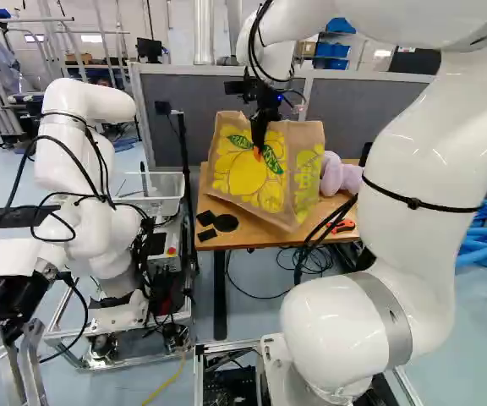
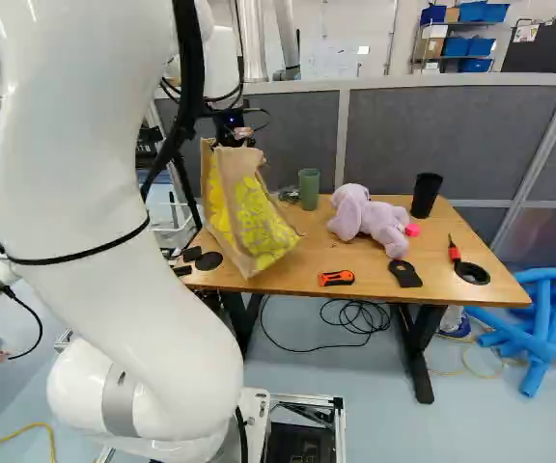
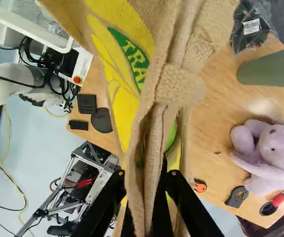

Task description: Pick up the bag on the ground and place it on the table

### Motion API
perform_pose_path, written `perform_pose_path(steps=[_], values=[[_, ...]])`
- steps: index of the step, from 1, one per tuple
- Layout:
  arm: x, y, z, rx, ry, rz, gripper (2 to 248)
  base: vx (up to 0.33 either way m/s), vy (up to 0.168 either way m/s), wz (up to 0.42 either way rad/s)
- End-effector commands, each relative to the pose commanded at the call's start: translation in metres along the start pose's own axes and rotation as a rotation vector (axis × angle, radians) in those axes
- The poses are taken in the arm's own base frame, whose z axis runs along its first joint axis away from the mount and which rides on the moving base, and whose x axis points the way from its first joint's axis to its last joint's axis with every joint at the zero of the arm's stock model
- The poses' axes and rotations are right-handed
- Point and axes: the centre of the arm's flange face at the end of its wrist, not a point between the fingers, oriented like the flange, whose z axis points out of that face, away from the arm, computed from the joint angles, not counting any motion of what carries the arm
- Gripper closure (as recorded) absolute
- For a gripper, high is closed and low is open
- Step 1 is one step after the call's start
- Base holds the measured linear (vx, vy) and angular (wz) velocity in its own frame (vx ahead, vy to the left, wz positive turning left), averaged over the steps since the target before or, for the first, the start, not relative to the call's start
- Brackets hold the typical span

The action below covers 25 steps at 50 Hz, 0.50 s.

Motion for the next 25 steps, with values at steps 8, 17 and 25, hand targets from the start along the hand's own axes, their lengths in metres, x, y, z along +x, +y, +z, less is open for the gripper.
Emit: perform_pose_path(steps=[8,17,25], values=[[0.012,0.006,0.013,0.015,-0.009,0.008,228,0.000,0.000,0.000],[0.027,0.014,0.028,0.019,-0.011,0.013,228,0.000,0.000,0.000],[0.036,0.020,0.042,0.024,-0.019,0.015,228,0.000,0.000,0.000]])
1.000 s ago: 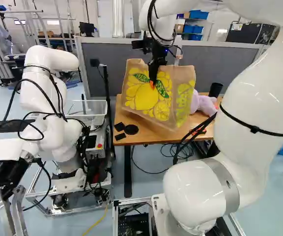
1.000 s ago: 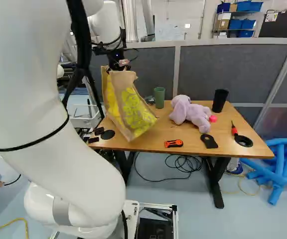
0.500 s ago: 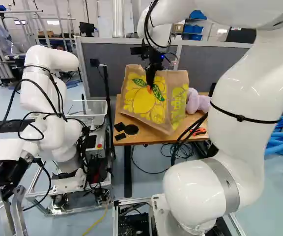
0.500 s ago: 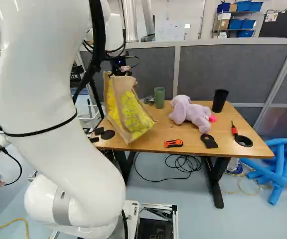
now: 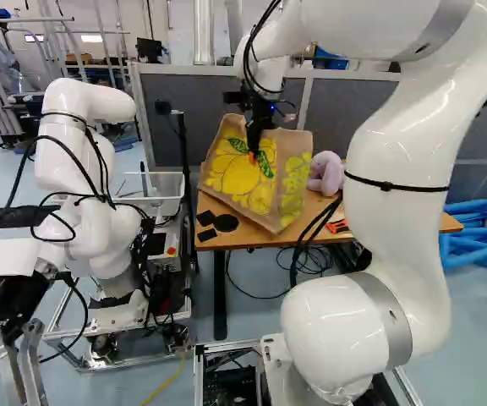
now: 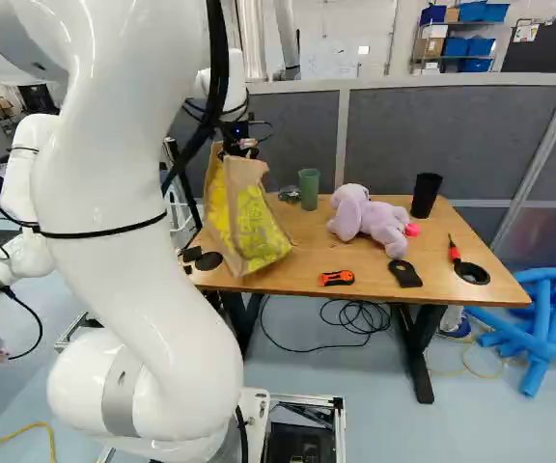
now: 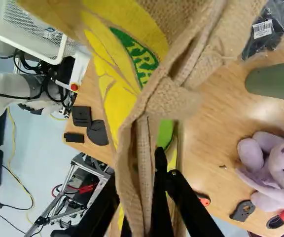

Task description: Pick up the bag on the ground and place it on the table

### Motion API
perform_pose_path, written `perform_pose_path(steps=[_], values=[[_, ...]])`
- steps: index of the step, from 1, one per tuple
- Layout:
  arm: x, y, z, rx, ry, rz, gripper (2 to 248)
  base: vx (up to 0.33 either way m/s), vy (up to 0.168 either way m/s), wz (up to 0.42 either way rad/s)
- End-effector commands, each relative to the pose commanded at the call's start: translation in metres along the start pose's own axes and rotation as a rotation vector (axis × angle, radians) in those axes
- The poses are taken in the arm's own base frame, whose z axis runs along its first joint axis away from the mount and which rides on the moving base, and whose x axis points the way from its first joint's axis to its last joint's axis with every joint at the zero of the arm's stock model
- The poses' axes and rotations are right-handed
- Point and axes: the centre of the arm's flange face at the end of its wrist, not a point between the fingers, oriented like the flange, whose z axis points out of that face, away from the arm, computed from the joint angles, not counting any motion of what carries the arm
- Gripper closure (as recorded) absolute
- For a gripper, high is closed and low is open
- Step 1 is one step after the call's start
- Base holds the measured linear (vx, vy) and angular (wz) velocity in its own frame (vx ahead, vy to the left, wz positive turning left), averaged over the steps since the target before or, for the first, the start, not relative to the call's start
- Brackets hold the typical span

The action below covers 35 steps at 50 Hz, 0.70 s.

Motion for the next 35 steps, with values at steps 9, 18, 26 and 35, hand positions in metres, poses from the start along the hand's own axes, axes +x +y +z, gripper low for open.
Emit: perform_pose_path(steps=[9,18,26,35], values=[[0.005,0.004,0.014,0.009,-0.020,0.002,228,0.000,0.000,0.000],[0.009,0.006,0.028,0.019,-0.040,0.003,228,0.000,0.000,0.000],[0.010,0.007,0.031,0.021,-0.045,0.003,228,0.000,0.000,0.000],[0.010,0.007,0.032,0.021,-0.046,0.003,228,0.000,0.000,0.000]])
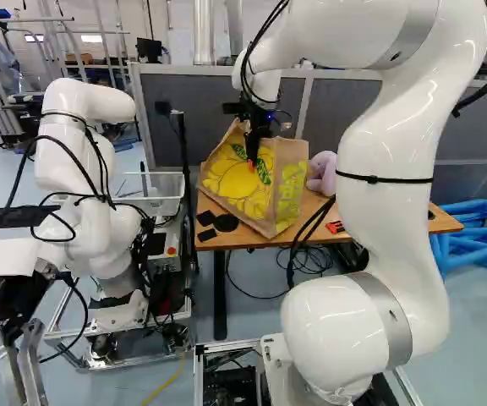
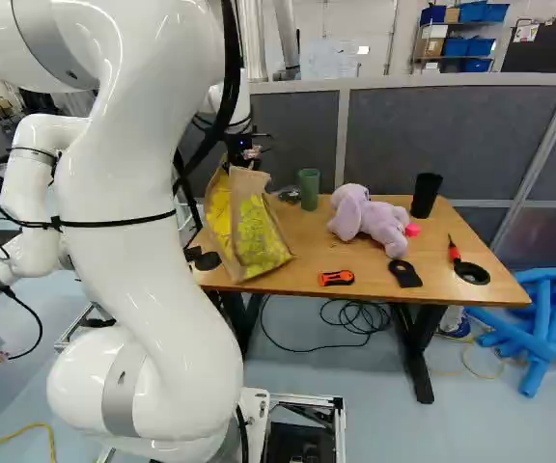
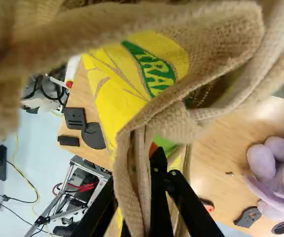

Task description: Pick up the bag on the ground and place it on the table

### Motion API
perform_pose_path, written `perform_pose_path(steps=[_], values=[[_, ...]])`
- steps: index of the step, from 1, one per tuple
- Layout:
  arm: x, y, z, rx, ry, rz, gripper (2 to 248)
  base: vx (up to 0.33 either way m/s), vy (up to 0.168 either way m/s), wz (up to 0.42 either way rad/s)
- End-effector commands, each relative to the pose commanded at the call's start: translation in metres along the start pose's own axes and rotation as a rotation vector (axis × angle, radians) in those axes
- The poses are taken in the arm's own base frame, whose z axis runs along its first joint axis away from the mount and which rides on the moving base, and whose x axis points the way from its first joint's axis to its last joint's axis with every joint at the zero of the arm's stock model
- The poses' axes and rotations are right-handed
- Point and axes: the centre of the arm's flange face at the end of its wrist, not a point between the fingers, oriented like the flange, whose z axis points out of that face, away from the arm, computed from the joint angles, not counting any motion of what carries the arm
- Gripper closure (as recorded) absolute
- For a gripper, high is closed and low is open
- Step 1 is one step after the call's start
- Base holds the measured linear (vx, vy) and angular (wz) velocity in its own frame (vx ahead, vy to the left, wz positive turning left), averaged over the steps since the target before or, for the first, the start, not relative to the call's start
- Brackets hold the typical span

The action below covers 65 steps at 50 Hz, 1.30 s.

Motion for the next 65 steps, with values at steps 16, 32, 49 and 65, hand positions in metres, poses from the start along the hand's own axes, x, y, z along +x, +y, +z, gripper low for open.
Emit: perform_pose_path(steps=[16,32,49,65], values=[[0.000,0.000,0.000,0.000,0.000,0.000,151,0.000,0.000,0.000],[0.000,0.000,0.000,0.000,0.000,0.000,44,0.000,0.000,0.000],[-0.006,-0.004,-0.018,-0.012,0.027,-0.002,3,0.000,0.000,0.000],[-0.019,-0.012,-0.042,-0.013,0.032,-0.005,3,0.000,0.000,0.000]])
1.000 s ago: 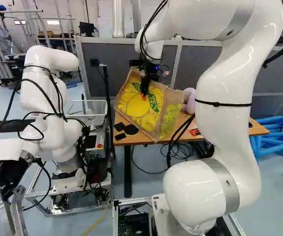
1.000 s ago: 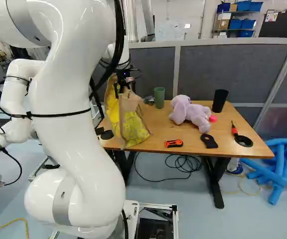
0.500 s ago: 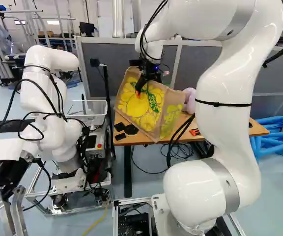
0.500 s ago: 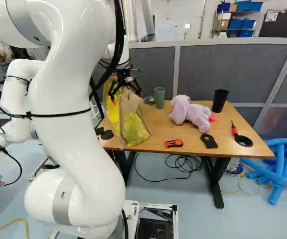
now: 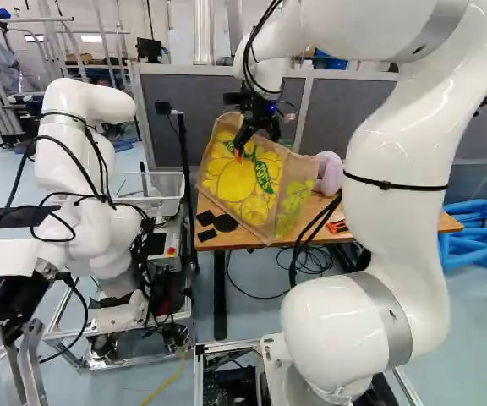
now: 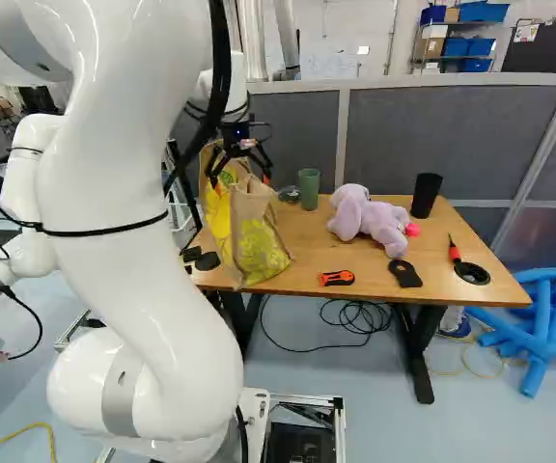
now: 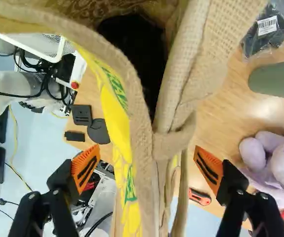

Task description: Pick up the bag on the ground and place it on the table

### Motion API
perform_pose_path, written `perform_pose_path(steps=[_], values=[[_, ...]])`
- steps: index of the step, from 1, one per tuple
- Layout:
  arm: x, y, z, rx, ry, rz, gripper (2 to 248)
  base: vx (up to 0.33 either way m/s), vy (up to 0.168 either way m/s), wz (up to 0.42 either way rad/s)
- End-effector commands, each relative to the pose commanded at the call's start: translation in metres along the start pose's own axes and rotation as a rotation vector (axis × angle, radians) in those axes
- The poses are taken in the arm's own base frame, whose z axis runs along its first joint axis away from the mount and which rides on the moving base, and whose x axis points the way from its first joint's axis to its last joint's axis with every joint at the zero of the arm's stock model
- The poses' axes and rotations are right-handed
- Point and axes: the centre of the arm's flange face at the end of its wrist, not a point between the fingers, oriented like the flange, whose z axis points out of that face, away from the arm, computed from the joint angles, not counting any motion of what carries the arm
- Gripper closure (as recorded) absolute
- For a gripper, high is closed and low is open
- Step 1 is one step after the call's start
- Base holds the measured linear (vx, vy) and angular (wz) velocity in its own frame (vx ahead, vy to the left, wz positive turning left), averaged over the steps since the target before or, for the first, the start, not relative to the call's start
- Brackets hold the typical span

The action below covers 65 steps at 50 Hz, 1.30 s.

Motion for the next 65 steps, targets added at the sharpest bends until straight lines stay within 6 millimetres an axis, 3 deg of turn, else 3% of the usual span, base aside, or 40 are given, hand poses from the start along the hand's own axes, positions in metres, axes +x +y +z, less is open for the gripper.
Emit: perform_pose_path(steps=[36,65], values=[[-0.023,-0.014,-0.057,0.017,-0.025,-0.005,3,0.000,0.000,0.000],[-0.040,-0.003,-0.105,0.014,-0.015,0.027,3,0.000,0.000,0.000]])
